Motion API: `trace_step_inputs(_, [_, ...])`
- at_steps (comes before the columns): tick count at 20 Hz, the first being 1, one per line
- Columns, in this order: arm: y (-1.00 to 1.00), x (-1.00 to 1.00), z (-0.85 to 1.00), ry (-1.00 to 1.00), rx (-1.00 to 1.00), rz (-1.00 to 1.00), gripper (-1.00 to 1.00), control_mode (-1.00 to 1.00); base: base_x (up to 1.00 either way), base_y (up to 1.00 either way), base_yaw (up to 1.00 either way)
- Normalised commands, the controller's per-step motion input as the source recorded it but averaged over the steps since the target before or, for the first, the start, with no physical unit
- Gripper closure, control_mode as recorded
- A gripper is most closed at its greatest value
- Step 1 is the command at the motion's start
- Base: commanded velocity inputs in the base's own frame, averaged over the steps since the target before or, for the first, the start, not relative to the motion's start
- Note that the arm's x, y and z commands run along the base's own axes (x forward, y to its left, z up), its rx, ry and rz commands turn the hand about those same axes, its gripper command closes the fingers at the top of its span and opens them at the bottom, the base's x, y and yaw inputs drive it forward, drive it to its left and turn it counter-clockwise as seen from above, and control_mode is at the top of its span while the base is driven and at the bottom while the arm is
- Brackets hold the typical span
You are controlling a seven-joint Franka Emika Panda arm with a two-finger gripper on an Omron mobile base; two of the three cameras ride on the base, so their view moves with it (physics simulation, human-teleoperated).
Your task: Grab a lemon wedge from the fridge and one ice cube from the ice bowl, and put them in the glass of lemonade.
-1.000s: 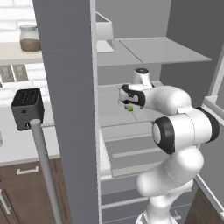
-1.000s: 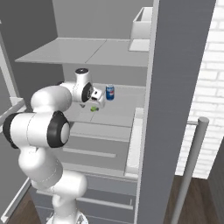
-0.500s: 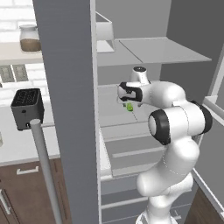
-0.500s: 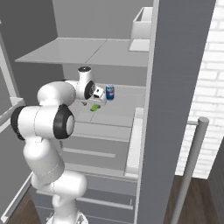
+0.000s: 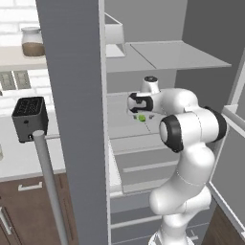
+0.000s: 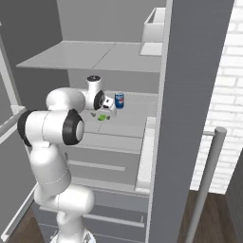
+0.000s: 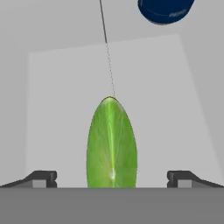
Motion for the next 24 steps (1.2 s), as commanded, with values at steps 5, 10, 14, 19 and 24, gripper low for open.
trace_step_inputs(5, [0.0, 0.02, -0.31, 0.0, 0.0, 0.0, -1.0, -1.0, 0.0, 0.0, 0.0])
trace_step_inputs(10, [0.0, -0.04, -0.23, 0.0, 0.0, 0.0, -1.0, -1.0, 0.0, 0.0, 0.0])
trace_step_inputs(14, [0.0, 0.0, -0.19, 0.0, 0.0, 0.0, 1.0, -1.0, 0.0, 0.0, 0.0])
trace_step_inputs(19, [0.0, 0.0, -0.04, 0.0, 0.0, 0.0, 1.0, -1.0, 0.0, 0.0, 0.0])
trace_step_inputs(24, [0.0, 0.0, 0.0, 0.0, 0.0, 0.0, 1.0, -1.0, 0.0, 0.0, 0.0])
